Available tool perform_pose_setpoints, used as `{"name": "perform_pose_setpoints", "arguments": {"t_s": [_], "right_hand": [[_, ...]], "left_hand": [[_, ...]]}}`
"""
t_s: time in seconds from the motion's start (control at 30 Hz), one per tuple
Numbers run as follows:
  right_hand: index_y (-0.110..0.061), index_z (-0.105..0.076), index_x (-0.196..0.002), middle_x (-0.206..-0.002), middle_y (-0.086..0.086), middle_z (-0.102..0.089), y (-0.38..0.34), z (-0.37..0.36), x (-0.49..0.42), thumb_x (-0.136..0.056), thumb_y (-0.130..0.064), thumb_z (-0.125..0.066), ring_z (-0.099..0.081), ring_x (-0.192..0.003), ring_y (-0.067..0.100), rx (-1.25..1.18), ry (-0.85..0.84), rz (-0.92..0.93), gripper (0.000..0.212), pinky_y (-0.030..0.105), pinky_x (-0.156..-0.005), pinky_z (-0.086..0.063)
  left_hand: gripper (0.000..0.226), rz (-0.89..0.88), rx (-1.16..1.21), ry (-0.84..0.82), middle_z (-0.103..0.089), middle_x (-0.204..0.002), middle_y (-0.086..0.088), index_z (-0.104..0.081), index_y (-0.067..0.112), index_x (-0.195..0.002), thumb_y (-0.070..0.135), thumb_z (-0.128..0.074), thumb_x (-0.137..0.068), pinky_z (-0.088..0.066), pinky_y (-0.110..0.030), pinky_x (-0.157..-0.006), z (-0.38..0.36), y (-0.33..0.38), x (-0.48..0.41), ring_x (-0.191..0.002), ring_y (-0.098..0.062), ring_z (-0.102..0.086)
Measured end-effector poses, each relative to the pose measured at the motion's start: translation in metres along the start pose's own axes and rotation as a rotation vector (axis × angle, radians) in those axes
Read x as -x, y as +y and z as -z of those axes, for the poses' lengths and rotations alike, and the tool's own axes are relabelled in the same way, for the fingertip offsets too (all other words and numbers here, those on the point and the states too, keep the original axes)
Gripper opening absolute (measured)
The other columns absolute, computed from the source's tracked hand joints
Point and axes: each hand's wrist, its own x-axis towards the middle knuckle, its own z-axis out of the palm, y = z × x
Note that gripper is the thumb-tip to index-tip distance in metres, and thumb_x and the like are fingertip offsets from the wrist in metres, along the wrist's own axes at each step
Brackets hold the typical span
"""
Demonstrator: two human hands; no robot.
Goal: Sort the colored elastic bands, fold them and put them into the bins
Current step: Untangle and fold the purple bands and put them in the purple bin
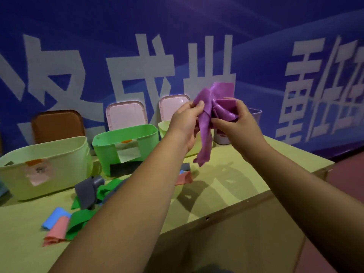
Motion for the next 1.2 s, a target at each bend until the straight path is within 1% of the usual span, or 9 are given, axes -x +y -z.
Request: {"name": "perform_pose_setpoints", "arguments": {"t_s": [0.17, 0.33, 0.53, 0.6, 0.67, 0.8, 0.93, 1.1, 1.2], "right_hand": [[-0.040, -0.057, -0.140, -0.129, -0.014, -0.064, 0.025, 0.053, -0.019, -0.097, -0.012, -0.077, -0.069, -0.113, 0.014, 0.129, 0.048, 0.000, 0.055, 0.033, -0.084, -0.067], [-0.047, -0.062, -0.132, -0.125, -0.015, -0.067, 0.063, 0.095, -0.039, -0.099, -0.010, -0.070, -0.071, -0.110, 0.015, 0.214, 0.084, -0.036, 0.051, 0.041, -0.083, -0.068], [-0.047, -0.064, -0.128, -0.115, -0.021, -0.071, 0.116, 0.132, -0.056, -0.097, -0.006, -0.066, -0.070, -0.103, 0.005, 0.389, 0.089, -0.083, 0.052, 0.027, -0.073, -0.061], [-0.043, -0.064, -0.133, -0.123, -0.012, -0.069, 0.139, 0.139, -0.059, -0.095, -0.006, -0.065, -0.069, -0.107, 0.011, 0.452, 0.084, -0.118, 0.054, 0.033, -0.083, -0.063], [-0.038, -0.061, -0.143, -0.132, -0.003, -0.064, 0.161, 0.145, -0.059, -0.098, -0.011, -0.065, -0.065, -0.109, 0.015, 0.515, 0.059, -0.174, 0.053, 0.032, -0.087, -0.061], [-0.025, -0.058, -0.151, -0.136, 0.000, -0.061, 0.188, 0.151, -0.056, -0.103, -0.026, -0.066, -0.059, -0.115, 0.014, 0.576, 0.039, -0.211, 0.049, 0.024, -0.092, -0.051], [-0.027, -0.059, -0.150, -0.149, -0.003, -0.055, 0.191, 0.151, -0.058, -0.103, -0.031, -0.063, -0.056, -0.128, 0.015, 0.551, 0.076, -0.210, 0.047, 0.044, -0.110, -0.054], [-0.031, -0.062, -0.143, -0.146, -0.006, -0.053, 0.187, 0.154, -0.055, -0.106, -0.027, -0.054, -0.058, -0.125, 0.016, 0.436, 0.172, -0.276, 0.038, 0.044, -0.103, -0.059], [-0.029, -0.065, -0.138, -0.144, -0.005, -0.054, 0.185, 0.155, -0.053, -0.105, -0.024, -0.052, -0.059, -0.123, 0.017, 0.427, 0.213, -0.275, 0.036, 0.041, -0.098, -0.061]], "left_hand": [[0.019, 0.052, -0.004, -0.050, -0.077, -0.107, -0.009, -0.065, 0.020, -0.126, 0.016, -0.061, -0.108, -0.059, -0.052, -0.097, -0.043, -0.038, -0.031, -0.095, -0.028, -0.072], [0.024, 0.190, 0.197, -0.070, -0.074, -0.113, -0.014, -0.056, 0.016, -0.133, 0.007, -0.053, -0.111, -0.064, -0.042, -0.073, -0.083, -0.088, -0.060, -0.087, -0.024, -0.076], [0.015, 0.286, 0.219, 0.027, -0.072, -0.098, -0.014, -0.060, 0.009, -0.116, -0.001, -0.053, -0.108, -0.064, -0.034, -0.067, -0.116, -0.156, -0.087, -0.083, -0.024, -0.072], [0.004, 0.230, -0.003, 0.065, -0.073, -0.095, -0.016, -0.065, 0.009, -0.106, 0.010, -0.066, -0.102, -0.062, -0.036, -0.068, -0.113, -0.182, -0.097, -0.081, -0.029, -0.071], [0.015, 0.117, -0.442, 0.063, -0.077, -0.097, -0.013, -0.074, 0.011, -0.100, 0.024, -0.076, -0.094, -0.063, -0.037, -0.074, -0.106, -0.207, -0.105, -0.082, -0.027, -0.071], [0.027, -0.037, -1.098, 0.090, -0.065, -0.123, -0.009, -0.081, 0.024, -0.111, 0.042, -0.081, -0.091, -0.049, -0.035, -0.105, -0.095, -0.222, -0.114, -0.119, -0.032, -0.058], [0.037, -0.021, -1.146, 0.097, -0.063, -0.132, -0.012, -0.071, 0.018, -0.128, 0.039, -0.070, -0.098, -0.050, -0.041, -0.105, -0.085, -0.220, -0.116, -0.127, -0.037, -0.057], [0.044, 0.044, -1.101, 0.065, -0.065, -0.137, -0.008, -0.068, 0.018, -0.134, 0.035, -0.065, -0.093, -0.051, -0.040, -0.105, -0.081, -0.205, -0.103, -0.127, -0.032, -0.059], [0.050, 0.074, -1.281, 0.041, -0.065, -0.137, -0.007, -0.066, 0.020, -0.135, 0.040, -0.061, -0.089, -0.051, -0.043, -0.106, -0.082, -0.198, -0.093, -0.129, -0.033, -0.055]]}}
